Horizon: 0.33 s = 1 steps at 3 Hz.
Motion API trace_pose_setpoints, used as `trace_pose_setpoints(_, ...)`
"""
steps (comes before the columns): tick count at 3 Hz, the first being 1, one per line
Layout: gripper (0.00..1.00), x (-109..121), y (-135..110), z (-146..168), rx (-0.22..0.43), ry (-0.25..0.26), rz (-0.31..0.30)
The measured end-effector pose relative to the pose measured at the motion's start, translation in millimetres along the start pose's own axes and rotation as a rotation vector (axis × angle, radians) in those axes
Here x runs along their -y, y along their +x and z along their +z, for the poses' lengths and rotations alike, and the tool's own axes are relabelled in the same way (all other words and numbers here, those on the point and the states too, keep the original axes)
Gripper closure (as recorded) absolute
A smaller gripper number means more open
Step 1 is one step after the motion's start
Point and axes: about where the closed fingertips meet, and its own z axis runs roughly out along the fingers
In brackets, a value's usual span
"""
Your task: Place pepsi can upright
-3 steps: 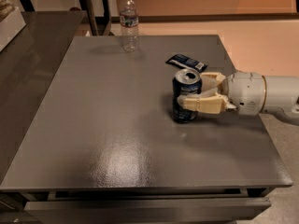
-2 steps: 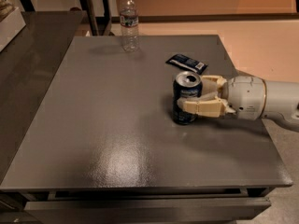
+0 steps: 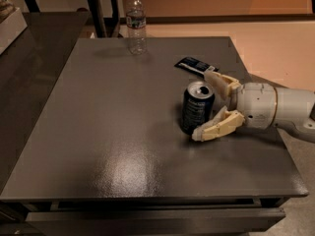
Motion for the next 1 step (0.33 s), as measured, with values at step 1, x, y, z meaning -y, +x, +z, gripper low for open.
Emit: trace_pose_setpoints(1, 0.0, 0.0, 0.0, 0.1, 0.0, 0.0, 0.0)
